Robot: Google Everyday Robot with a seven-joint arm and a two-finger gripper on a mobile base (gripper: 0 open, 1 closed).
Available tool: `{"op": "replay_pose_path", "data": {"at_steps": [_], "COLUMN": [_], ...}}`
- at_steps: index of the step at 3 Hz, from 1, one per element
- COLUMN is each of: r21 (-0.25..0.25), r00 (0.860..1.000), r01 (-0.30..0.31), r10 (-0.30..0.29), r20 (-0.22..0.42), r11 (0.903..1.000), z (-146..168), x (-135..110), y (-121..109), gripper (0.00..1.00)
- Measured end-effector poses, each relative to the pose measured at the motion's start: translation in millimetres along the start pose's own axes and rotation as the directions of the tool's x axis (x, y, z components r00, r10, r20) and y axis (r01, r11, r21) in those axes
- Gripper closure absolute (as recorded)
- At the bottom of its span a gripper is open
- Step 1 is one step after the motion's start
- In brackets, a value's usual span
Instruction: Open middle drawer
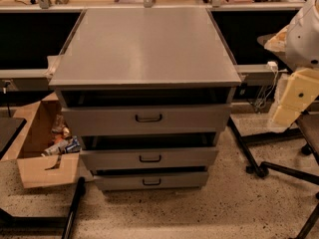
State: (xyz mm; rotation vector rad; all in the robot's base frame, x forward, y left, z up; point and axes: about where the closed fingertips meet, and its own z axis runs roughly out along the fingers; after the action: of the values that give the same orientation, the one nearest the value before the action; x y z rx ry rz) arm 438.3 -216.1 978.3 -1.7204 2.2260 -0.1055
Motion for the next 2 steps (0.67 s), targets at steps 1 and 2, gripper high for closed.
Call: {"op": "replay_pose_path", "data": {"at_steps": [1, 2], "r21": [0.000, -0.008], "r00": [1.000, 0.999], "r01": [0.000, 0.034], "r10": [0.000, -0.034], "r20": [0.000, -0.042], "r11": [1.0000, 0.9994], "z": [0, 40], "x": [0, -1], "y": [0, 6], "gripper": [0.00, 0.00]}}
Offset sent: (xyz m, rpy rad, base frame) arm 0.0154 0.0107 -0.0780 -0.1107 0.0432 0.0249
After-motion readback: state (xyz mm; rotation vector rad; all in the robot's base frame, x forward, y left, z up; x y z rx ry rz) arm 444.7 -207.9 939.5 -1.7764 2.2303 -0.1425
